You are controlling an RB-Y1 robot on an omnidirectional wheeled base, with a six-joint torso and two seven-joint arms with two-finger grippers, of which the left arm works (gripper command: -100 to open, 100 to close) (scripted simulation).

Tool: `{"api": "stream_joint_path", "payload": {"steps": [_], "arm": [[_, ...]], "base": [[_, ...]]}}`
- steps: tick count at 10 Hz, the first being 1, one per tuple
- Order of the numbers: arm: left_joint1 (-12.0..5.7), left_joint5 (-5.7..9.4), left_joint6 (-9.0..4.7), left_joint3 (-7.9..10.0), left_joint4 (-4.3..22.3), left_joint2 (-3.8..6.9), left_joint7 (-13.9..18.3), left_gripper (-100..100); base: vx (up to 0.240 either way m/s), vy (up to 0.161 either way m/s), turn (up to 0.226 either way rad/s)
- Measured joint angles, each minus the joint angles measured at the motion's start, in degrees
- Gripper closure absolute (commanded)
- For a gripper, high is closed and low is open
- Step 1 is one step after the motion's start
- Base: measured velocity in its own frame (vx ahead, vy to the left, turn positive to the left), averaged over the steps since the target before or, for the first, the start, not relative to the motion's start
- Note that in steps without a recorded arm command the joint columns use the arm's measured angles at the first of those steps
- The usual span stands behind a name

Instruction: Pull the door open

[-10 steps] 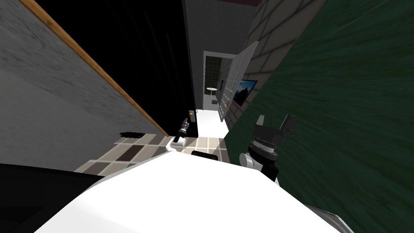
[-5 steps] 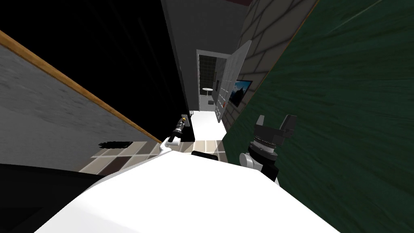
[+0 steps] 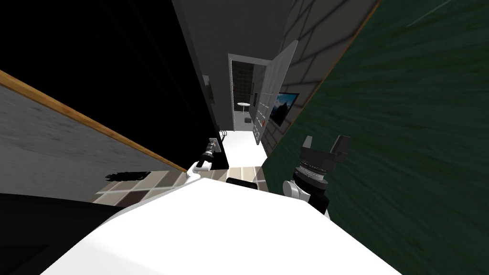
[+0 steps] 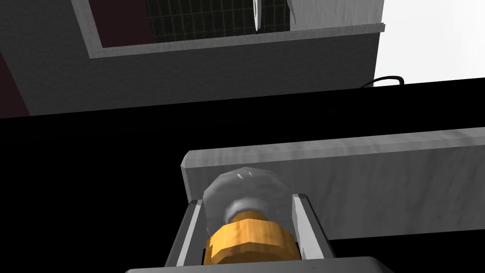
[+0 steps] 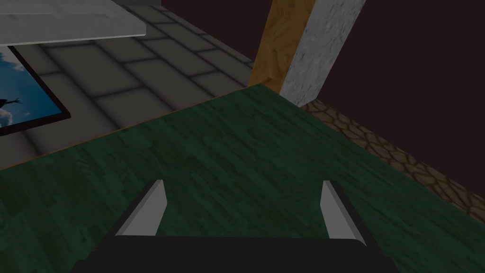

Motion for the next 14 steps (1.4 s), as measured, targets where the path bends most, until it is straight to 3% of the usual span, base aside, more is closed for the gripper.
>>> {"api": "stream_joint_path", "payload": {"steps": [4,10,14], "arm": [[0.13,-0.04,0.18,-0.11,0.17,-0.07,-0.05,100],[1.49,0.26,-0.77,-2.65,-0.50,2.42,2.28,100],[2.84,0.62,-1.59,-4.89,-1.06,4.84,4.61,100]], "base": [[-0.030,0.010,-0.025],[-0.193,0.050,-0.116],[-0.225,0.076,-0.135]]}}
